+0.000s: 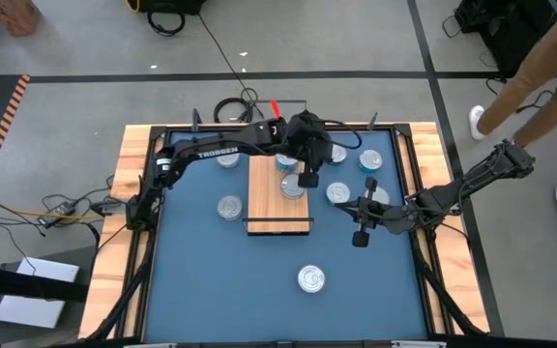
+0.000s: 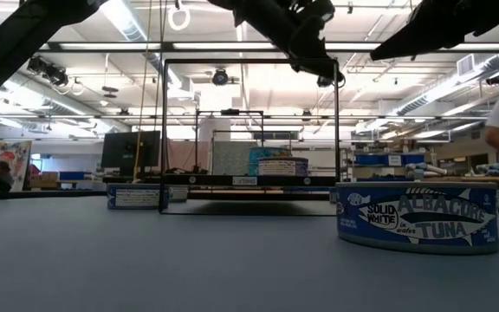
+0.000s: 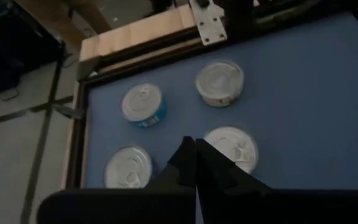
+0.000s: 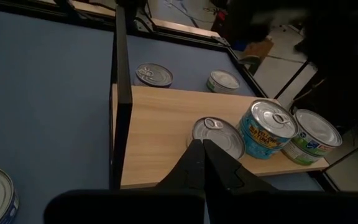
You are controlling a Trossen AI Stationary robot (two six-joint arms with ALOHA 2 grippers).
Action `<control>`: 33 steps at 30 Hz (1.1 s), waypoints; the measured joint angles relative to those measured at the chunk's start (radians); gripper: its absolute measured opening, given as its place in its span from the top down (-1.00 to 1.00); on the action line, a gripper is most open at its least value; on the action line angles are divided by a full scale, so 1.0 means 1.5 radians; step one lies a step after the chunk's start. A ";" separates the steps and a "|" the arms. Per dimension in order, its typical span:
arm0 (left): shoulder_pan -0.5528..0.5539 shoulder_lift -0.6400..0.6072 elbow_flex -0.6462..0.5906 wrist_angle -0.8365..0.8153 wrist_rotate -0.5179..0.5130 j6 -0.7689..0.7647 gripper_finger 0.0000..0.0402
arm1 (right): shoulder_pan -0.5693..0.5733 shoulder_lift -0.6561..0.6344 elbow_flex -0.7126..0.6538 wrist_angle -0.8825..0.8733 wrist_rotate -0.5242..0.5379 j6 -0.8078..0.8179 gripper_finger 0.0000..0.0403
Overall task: Stack canned seafood by type on shelf
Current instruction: Stack the blue tuna can on top of the other blue tuna can on the shelf
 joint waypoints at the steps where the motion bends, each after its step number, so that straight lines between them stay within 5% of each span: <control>1: 0.000 0.000 -0.011 0.013 0.006 0.000 1.00 | -0.003 0.000 -0.005 0.005 0.000 -0.002 0.99; 13: -0.001 -0.107 -0.197 0.141 0.022 -0.002 1.00 | -0.029 0.000 -0.109 0.159 -0.006 -0.004 1.00; 23: -0.040 -0.356 -0.511 0.255 0.017 -0.020 1.00 | -0.048 0.000 -0.115 0.180 -0.035 -0.004 1.00; 33: -0.159 -0.627 -0.780 0.337 -0.089 -0.094 1.00 | -0.048 0.000 -0.107 0.178 -0.038 -0.004 1.00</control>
